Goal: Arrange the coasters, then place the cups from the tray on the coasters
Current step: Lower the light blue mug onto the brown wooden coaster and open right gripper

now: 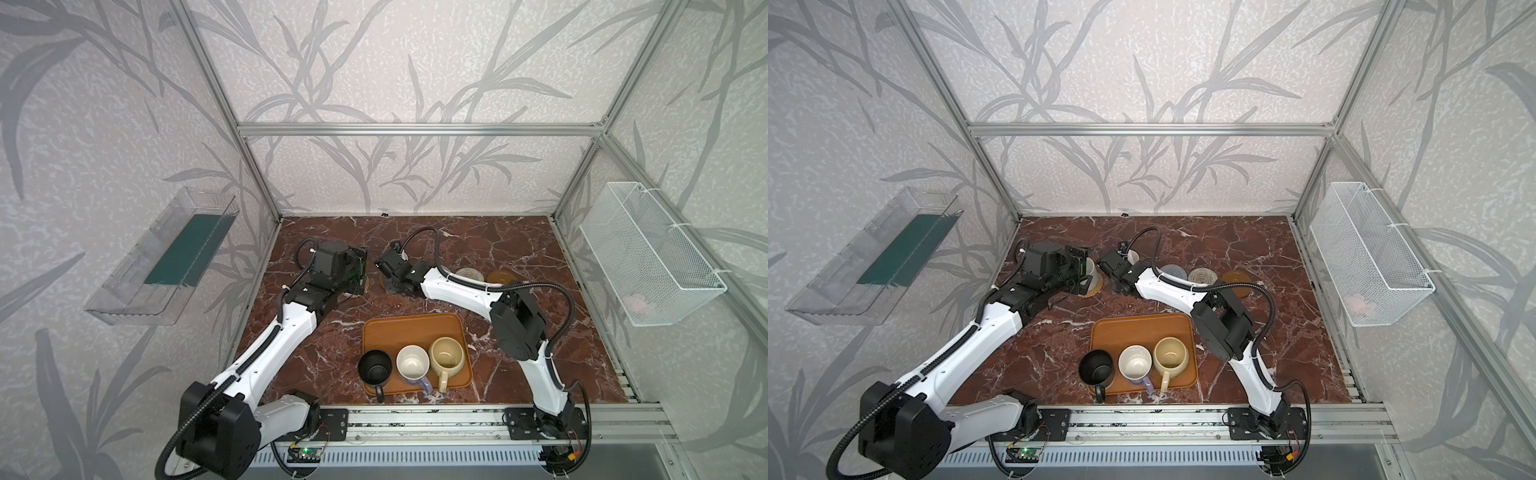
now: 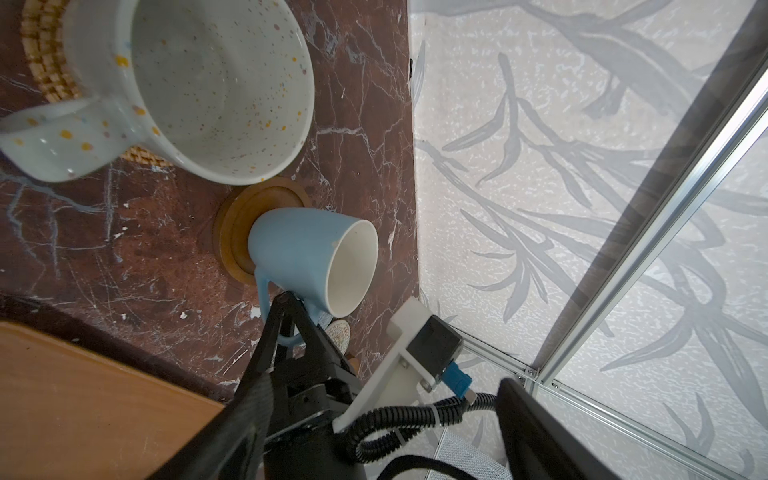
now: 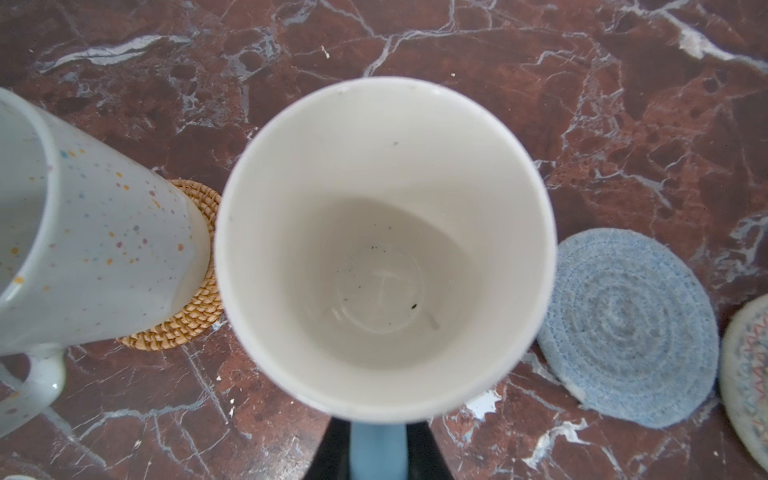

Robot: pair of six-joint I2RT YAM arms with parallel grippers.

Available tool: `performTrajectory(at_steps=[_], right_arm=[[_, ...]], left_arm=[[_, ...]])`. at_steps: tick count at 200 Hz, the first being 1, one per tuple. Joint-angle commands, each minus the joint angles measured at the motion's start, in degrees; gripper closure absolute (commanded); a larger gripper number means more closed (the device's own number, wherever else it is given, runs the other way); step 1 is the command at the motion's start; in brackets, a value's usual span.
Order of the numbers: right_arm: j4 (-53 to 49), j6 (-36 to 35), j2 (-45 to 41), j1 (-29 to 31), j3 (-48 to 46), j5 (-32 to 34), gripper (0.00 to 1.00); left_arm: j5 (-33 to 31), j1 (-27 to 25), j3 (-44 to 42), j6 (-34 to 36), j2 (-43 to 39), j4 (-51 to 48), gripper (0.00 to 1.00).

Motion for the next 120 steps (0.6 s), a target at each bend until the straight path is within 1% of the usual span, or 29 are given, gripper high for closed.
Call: performTrajectory(at_steps=[1, 35, 101, 105, 120], right_arm=[[-0.89, 0.98, -0.17, 0.24, -0.09, -0.03, 0.75], [-1.46, 1.08, -0.36, 0.32, -0.16, -1.45, 0.66], [-0.09, 1.01, -6.49, 1.63, -3.23, -1.91, 0.66], [-0.03, 2.77, -6.75, 1.64, -3.55, -1.95, 0.66], [2.39, 3.06, -8.38, 1.73, -6.1, -2.76, 0.66]], left_arm=[[-0.17, 0.13, -0.78, -1.61, -1.23, 0.35, 0.13], [-0.21, 0.13, -1.01, -1.74, -1.97, 0.55, 0.13], [-0.96, 0.11, 0.12, -0.03, -4.33, -2.07, 0.13], [-1.05, 0.13, 0.22, -0.03, -4.47, -2.24, 0.13], [-1.2, 0.13, 0.34, -0.02, -5.22, -2.86, 0.13]])
